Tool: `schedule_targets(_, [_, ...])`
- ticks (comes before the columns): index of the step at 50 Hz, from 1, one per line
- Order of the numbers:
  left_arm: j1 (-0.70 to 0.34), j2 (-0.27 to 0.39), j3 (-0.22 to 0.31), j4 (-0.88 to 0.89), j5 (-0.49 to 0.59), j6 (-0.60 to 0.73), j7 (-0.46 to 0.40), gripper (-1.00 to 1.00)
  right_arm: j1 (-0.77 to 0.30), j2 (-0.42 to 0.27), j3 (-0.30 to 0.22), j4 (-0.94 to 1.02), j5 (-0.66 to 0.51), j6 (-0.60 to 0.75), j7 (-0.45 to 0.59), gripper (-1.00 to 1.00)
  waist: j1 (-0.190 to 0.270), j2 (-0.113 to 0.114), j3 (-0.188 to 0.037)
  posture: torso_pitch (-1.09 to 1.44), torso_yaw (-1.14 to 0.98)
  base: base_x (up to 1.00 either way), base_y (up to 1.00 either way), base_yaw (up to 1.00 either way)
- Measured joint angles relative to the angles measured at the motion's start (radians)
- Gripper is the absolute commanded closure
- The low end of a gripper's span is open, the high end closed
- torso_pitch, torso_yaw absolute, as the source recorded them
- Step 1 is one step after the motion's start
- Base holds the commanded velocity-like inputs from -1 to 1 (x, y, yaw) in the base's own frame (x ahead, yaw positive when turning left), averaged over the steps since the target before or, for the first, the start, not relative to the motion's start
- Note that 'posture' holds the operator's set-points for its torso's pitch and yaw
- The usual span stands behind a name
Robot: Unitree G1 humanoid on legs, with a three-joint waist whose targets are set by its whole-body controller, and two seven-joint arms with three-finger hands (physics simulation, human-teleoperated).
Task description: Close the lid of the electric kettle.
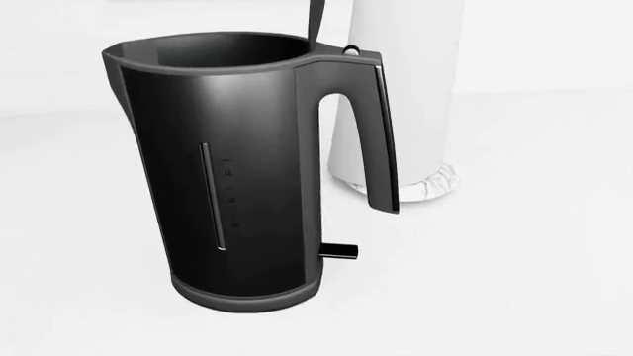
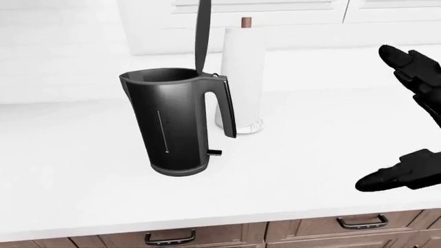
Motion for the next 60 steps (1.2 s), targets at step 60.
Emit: schedule_targets(60, [-0.004, -0.013, -0.018, -0.008, 0.010, 0.001, -0.007, -1.00, -0.867, 0.226, 0.546, 0.736, -0.568, -0.645, 0.369, -0.96, -0.011, 0.053, 0.022, -0.44, 0.00, 0.00, 0.00, 0.00])
